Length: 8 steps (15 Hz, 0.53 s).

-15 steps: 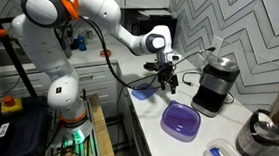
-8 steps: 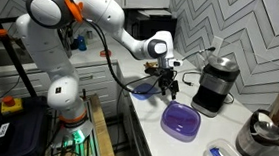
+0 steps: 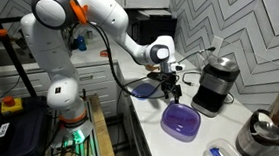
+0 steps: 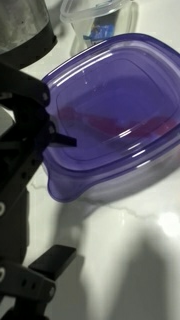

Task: Pick up the purple lid and put it on the kitchen counter, pick up the toothbrushes from the lunch box and put them in the rectangular lunch box to the right

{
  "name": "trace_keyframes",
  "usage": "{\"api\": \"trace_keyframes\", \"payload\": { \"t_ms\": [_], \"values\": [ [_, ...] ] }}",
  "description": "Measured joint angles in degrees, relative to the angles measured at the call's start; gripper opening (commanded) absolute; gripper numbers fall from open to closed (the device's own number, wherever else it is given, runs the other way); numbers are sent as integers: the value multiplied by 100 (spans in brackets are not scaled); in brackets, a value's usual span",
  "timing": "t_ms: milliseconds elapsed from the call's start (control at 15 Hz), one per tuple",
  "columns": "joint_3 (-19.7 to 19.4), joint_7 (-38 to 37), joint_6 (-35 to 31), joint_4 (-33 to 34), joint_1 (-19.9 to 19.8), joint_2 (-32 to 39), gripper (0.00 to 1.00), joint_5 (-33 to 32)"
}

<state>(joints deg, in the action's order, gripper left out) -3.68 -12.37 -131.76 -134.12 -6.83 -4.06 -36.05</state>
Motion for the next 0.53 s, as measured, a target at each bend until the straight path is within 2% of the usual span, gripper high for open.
{"api": "trace_keyframes", "payload": {
  "t_ms": [67, 200, 267, 333, 467, 533],
  "values": [
    [-20, -6, -92, 5, -11, 34, 100, 0],
    [-64, -7, -225, 32, -19, 99, 84, 0],
    [-83, -7, -256, 49, -21, 124, 72, 0],
    [-97, -7, -260, 64, -23, 142, 68, 0],
    [-116, -8, -260, 72, -31, 155, 60, 0],
    [-122, -8, -259, 74, -35, 155, 62, 0]
  ]
}}
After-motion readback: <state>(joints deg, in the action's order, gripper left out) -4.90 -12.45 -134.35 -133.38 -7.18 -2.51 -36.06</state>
